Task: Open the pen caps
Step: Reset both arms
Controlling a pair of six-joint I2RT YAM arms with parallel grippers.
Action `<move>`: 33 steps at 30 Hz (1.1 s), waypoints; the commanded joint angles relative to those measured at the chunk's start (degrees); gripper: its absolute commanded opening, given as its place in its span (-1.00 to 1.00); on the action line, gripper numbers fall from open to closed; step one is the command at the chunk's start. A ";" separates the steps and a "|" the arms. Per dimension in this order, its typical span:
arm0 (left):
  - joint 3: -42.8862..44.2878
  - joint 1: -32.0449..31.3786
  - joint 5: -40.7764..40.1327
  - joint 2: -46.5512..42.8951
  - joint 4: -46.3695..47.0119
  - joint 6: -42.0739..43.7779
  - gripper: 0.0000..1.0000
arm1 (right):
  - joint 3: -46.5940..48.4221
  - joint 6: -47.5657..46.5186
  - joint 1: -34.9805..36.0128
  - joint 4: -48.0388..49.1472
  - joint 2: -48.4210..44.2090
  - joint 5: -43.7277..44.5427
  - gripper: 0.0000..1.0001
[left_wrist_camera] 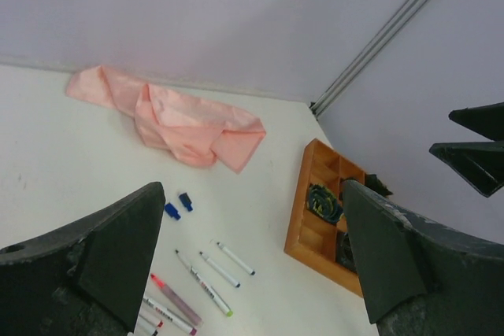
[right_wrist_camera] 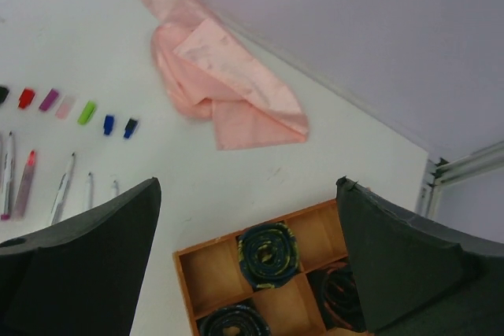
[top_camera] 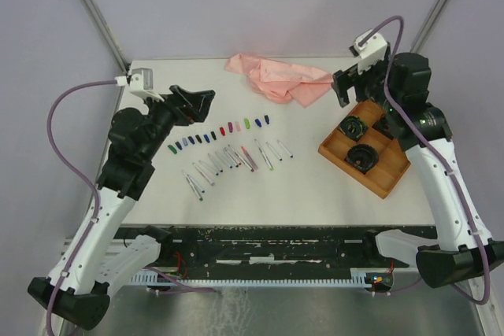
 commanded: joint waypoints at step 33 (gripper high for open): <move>39.33 0.20 5.52 4.07 -27.05 11.23 0.98 | 39.56 11.90 -1.19 -24.34 2.05 4.98 0.98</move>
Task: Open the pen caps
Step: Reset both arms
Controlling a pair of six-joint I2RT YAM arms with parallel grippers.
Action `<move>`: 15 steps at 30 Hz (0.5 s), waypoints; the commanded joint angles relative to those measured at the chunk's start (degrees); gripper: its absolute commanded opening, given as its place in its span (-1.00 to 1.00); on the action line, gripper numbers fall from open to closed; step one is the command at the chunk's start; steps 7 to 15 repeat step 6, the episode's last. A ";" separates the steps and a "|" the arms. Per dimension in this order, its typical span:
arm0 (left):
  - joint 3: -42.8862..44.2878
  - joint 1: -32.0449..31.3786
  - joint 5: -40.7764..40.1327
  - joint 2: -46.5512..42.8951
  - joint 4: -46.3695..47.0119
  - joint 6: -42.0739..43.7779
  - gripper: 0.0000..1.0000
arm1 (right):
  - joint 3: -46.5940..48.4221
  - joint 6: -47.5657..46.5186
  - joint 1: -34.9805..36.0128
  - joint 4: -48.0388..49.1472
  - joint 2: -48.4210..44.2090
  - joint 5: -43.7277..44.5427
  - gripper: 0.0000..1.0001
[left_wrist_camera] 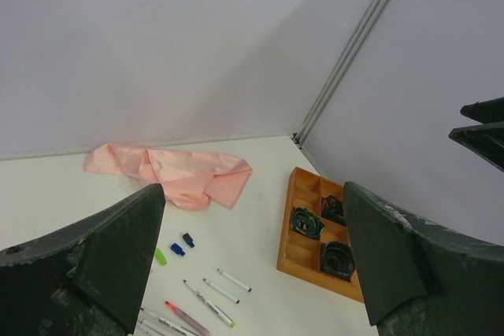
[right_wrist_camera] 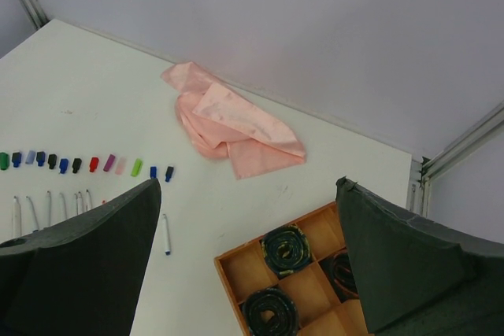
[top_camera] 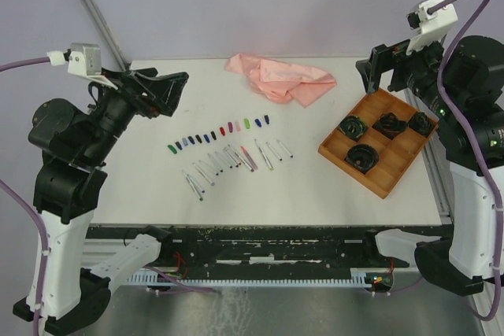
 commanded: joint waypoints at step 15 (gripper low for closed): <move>-0.11 0.14 0.81 -0.38 0.20 3.75 0.99 | 1.77 -0.97 0.01 0.86 0.58 0.70 0.98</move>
